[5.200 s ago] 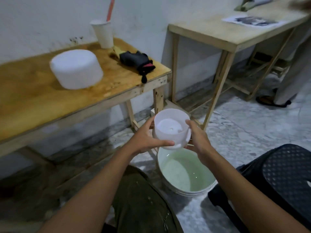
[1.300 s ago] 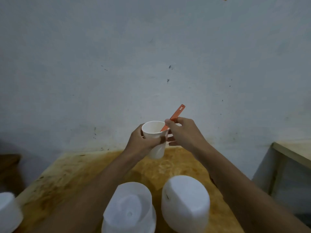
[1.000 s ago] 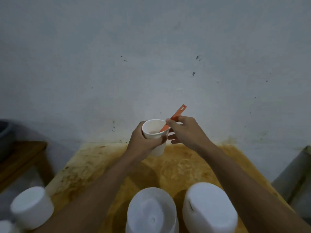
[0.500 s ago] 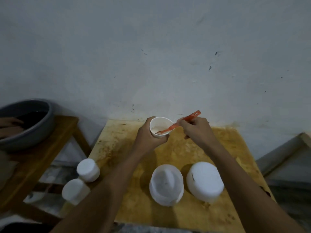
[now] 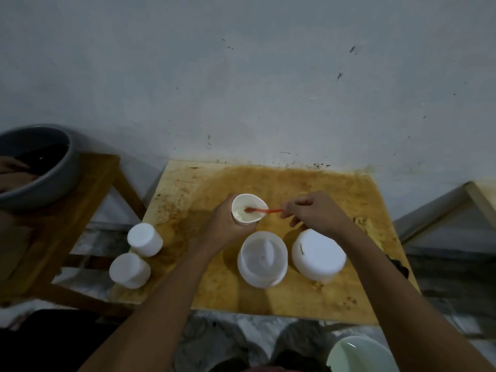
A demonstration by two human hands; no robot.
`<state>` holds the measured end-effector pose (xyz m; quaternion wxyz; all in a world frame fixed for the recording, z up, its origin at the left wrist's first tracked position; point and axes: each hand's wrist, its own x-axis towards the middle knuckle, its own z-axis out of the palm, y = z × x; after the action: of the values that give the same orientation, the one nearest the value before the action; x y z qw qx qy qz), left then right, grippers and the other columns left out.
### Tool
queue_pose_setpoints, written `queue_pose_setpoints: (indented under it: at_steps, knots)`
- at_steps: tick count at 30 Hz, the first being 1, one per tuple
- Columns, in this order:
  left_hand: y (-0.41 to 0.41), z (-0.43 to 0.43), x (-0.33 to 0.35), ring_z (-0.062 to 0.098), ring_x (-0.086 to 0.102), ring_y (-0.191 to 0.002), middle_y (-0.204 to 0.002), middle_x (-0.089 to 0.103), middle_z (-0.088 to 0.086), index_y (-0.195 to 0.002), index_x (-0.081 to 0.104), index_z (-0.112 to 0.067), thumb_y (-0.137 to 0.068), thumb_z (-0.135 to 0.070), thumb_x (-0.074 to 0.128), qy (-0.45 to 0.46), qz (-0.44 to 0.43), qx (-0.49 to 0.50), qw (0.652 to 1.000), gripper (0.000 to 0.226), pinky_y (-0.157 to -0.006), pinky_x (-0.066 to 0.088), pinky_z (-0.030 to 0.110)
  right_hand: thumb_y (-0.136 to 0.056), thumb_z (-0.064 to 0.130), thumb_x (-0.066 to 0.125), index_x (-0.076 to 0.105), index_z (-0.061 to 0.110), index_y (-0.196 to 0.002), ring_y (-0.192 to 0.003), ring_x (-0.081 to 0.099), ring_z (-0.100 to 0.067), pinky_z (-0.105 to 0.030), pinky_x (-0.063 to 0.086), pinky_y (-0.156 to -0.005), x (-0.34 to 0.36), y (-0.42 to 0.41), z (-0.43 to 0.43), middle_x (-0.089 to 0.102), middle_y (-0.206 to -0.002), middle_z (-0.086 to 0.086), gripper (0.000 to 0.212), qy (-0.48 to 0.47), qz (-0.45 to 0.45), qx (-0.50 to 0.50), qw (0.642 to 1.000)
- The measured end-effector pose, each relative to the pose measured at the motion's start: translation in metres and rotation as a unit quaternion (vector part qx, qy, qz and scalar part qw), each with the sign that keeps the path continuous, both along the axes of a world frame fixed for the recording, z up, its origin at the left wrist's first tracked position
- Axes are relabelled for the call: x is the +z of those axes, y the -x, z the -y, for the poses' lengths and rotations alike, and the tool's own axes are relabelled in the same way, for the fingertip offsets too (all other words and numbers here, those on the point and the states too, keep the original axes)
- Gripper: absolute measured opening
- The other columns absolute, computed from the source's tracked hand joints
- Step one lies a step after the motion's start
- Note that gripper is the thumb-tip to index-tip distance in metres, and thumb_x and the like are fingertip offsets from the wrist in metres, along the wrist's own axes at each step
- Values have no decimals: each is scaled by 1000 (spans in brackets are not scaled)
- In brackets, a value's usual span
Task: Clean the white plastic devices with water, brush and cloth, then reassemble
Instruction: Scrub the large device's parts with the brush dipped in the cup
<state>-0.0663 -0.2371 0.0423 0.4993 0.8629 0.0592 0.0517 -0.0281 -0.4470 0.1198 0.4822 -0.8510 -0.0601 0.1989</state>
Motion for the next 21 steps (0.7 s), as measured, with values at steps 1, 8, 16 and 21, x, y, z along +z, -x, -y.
queue_pose_setpoints:
  at_steps: [1,8,16,21]
  knots:
    - [1,-1,-2,3,60,-91,-98,62,-19,-111,53,-35,-69,-30,88,1,-2,-5,1000,55,-65,44,6,-93,21,63,78,15,-88,-64,68,-8,-18,52,-54,0,-2,2,75,-88,5,16,32,4,18,999]
    - [2,-6,-7,1,58,-93,-107,61,-15,-116,52,-34,-63,-43,90,-48,-26,-53,997,66,-73,49,19,-94,31,55,65,31,-102,-73,58,-9,-27,44,-60,1,-6,-1,63,-99,9,13,258,45,118,958]
    - [7,-22,-16,8,61,-97,-107,64,-10,-116,56,-29,-64,-33,91,-66,-47,-97,992,63,-70,49,17,-86,54,62,61,35,-91,-61,54,-11,-31,42,-58,-22,19,15,60,-74,8,19,211,34,67,975]
    - [11,-32,-24,13,59,-97,-108,62,-4,-118,53,-25,-66,-39,89,-109,-67,-120,985,65,-70,52,31,-91,44,62,64,29,-89,-54,54,1,-28,35,-60,-35,43,28,66,-66,12,16,90,24,-10,996]
